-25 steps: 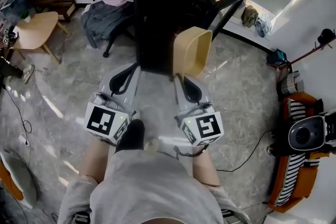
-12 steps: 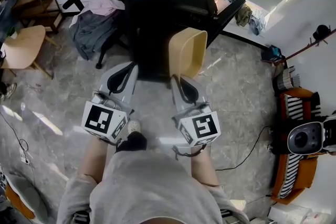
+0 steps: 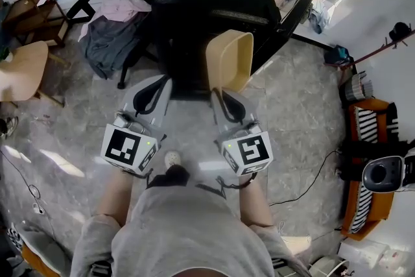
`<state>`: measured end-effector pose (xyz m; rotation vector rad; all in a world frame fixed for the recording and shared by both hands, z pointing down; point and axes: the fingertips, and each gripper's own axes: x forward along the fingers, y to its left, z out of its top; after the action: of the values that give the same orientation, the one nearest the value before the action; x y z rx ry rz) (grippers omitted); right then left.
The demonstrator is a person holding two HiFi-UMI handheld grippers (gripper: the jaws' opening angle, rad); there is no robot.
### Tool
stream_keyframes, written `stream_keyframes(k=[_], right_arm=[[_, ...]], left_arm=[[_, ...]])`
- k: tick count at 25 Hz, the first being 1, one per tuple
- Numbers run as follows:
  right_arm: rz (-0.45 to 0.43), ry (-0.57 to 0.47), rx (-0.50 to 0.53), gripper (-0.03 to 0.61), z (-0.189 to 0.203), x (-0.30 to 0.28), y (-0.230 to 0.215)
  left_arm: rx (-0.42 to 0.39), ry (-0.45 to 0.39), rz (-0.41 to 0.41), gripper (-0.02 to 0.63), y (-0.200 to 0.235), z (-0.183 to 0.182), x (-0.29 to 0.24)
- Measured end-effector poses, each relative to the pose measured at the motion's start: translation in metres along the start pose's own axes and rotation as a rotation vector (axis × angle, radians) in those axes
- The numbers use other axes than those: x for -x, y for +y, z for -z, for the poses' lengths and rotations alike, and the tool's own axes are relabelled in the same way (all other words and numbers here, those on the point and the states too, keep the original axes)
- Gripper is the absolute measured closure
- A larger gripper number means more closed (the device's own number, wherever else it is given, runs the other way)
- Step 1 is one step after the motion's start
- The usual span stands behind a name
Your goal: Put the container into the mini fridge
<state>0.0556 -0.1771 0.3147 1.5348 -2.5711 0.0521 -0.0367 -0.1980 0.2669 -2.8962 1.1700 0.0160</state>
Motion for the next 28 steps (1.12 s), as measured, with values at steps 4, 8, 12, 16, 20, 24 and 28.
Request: stream_keyframes(k=[4, 8, 12, 16, 20, 24, 28], right_arm=[[0.003, 0.045, 0.019, 0.566, 0.017, -0.022, -0.008], [0.000, 0.085, 0.012, 0.566, 0.036, -0.043, -0.016], [-0.026, 0.143, 0.015, 0.566, 0.061, -0.055, -0.024], [-0.077, 0.220, 0.019, 0.568, 0.095, -0.071, -0.033], [-0.138, 0.286, 0.041, 0.568, 0.126, -0.086, -0.039], [-0.203, 0.346, 0.078, 0.568, 0.155, -0.101, -0.044], [-0.270, 0.415, 0.143, 0.568, 0.186, -0.119, -0.046]], left_arm=[[0.017, 0.023, 0.025, 0.611, 0.015, 0.016, -0.013], [0.027, 0.052, 0.033, 0.611, 0.027, 0.035, -0.026], [0.039, 0.074, 0.033, 0.611, 0.027, 0.050, -0.037], [0.051, 0.087, 0.014, 0.611, 0.031, 0.064, -0.049], [0.071, 0.098, -0.033, 0.611, 0.037, 0.079, -0.059], [0.082, 0.103, -0.075, 0.611, 0.042, 0.090, -0.064], [0.090, 0.102, -0.133, 0.611, 0.049, 0.101, -0.064]])
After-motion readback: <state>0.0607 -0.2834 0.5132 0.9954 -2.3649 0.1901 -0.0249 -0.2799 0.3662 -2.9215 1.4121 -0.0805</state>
